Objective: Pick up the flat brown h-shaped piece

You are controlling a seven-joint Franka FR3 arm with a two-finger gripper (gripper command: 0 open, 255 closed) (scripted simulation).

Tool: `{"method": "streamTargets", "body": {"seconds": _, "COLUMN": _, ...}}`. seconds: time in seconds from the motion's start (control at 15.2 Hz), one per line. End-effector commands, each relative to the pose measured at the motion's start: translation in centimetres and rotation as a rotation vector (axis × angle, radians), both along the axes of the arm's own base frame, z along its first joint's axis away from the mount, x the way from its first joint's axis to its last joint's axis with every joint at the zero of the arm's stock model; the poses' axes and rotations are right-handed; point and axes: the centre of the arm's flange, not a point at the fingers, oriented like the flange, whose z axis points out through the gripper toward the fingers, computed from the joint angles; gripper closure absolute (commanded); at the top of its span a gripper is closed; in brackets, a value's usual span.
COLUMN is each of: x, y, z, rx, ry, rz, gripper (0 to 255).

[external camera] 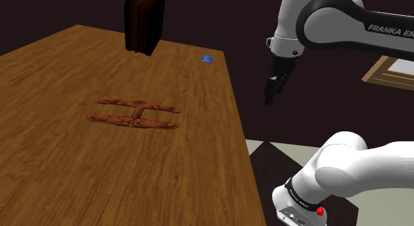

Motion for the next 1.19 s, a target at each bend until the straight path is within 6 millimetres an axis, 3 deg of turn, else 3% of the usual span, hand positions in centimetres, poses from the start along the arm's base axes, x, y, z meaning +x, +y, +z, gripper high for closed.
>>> {"method": "streamTargets", "body": {"seconds": 0.0, "x": 0.0, "y": 0.0, "z": 0.0, "rx": 0.0, "ry": 0.0, "rz": 0.0, "gripper": 0}}
{"method": "streamTargets", "body": {"seconds": 1.12, "x": 10.3, "y": 18.1, "z": 1.3, "rx": 0.091, "ry": -0.059, "rz": 0.08, "gripper": 0}}
